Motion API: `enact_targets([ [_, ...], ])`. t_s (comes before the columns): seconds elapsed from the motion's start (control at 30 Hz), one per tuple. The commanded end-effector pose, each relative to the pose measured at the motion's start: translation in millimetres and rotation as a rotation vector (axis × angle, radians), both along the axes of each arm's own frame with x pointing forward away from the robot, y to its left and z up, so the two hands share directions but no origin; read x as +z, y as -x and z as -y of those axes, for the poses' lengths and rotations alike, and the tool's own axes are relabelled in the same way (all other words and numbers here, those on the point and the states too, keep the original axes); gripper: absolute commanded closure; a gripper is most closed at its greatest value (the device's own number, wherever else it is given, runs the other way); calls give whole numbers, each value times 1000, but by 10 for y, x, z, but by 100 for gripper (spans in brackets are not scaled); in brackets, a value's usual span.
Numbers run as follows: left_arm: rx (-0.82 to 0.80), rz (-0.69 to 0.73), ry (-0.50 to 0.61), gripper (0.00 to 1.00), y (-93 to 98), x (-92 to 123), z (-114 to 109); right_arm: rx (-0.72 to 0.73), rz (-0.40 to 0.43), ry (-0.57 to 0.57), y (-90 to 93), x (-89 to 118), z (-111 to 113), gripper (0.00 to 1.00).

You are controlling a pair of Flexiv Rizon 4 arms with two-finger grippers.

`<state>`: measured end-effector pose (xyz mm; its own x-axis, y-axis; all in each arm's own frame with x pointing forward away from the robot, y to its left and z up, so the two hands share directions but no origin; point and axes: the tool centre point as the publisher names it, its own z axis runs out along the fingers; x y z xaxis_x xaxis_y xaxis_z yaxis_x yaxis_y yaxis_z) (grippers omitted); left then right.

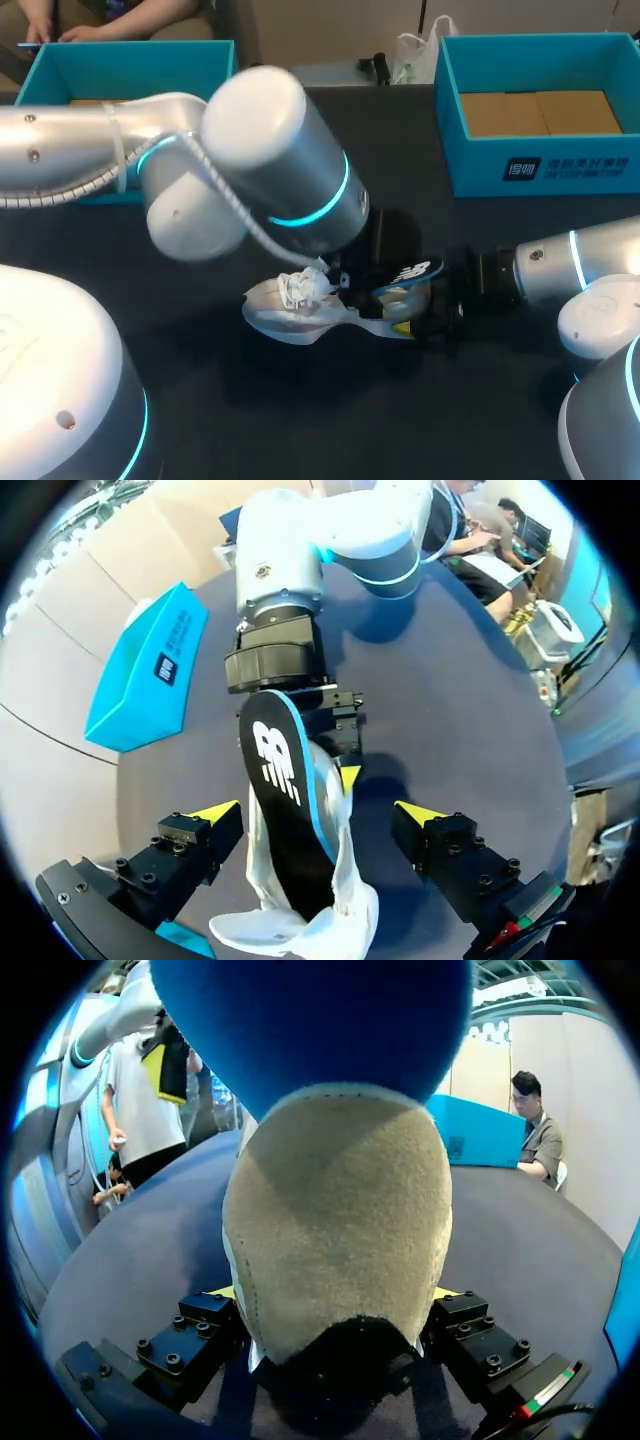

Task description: Take the shoe out of the shoebox, open the shoe tongue, remove and reinsert the insole, then place the shoe into the shoebox

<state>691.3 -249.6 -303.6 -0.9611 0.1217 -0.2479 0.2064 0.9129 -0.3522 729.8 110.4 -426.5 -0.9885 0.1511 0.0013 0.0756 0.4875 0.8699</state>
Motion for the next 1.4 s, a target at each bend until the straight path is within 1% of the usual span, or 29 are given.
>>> enact_targets([
  [0.03,28,80,16,0,34,-108,41,-1,0,2,14,-7,-11,100],
  [0.07,24,79,16,1,36,-119,48,-1,0,2,14,-7,-11,100],
  [0.13,30,108,9,9,27,-138,63,-1,0,2,14,-7,-11,100],
  [0.17,32,105,11,14,16,-145,72,-1,0,2,14,-7,-11,100],
  [0.2,36,115,9,16,6,-154,79,-1,0,2,14,-7,-11,100],
  [0.23,41,120,9,20,-3,-163,86,-1,0,2,14,-7,-11,100],
  [0.27,37,113,13,22,-9,-170,93,-1,0,2,14,-7,-11,100],
  [0.3,46,120,13,26,-21,-178,102,-1,0,2,14,-7,-11,100],
  [0.33,45,123,12,34,-28,-190,112,-1,0,2,14,-7,-11,100],
  [0.4,52,129,19,40,-48,-205,129,-1,0,2,14,-7,-11,100],
  [0.53,51,138,30,35,-68,-248,156,-1,0,2,14,-7,-11,100],
  [0.57,57,146,31,38,-76,-262,160,-1,0,2,14,-7,-11,100],
  [0.6,57,141,34,39,-87,-274,164,-1,0,2,14,-7,-11,100],
  [0.63,58,142,36,43,-99,-282,166,-1,0,2,14,-7,-11,100],
  [0.77,71,183,48,51,-133,-325,173,-1,0,2,14,-7,-11,100],
  [0.9,77,179,53,51,-152,-347,183,-1,0,2,14,-7,-11,100],
  [1.07,105,232,73,53,-141,-338,193,-1,0,2,14,-7,-11,100],
  [1.13,110,233,84,53,-140,-340,195,-1,0,2,14,-7,-11,100],
  [1.4,135,295,89,55,-131,-350,196,-1,0,2,14,-7,-11,100],
])
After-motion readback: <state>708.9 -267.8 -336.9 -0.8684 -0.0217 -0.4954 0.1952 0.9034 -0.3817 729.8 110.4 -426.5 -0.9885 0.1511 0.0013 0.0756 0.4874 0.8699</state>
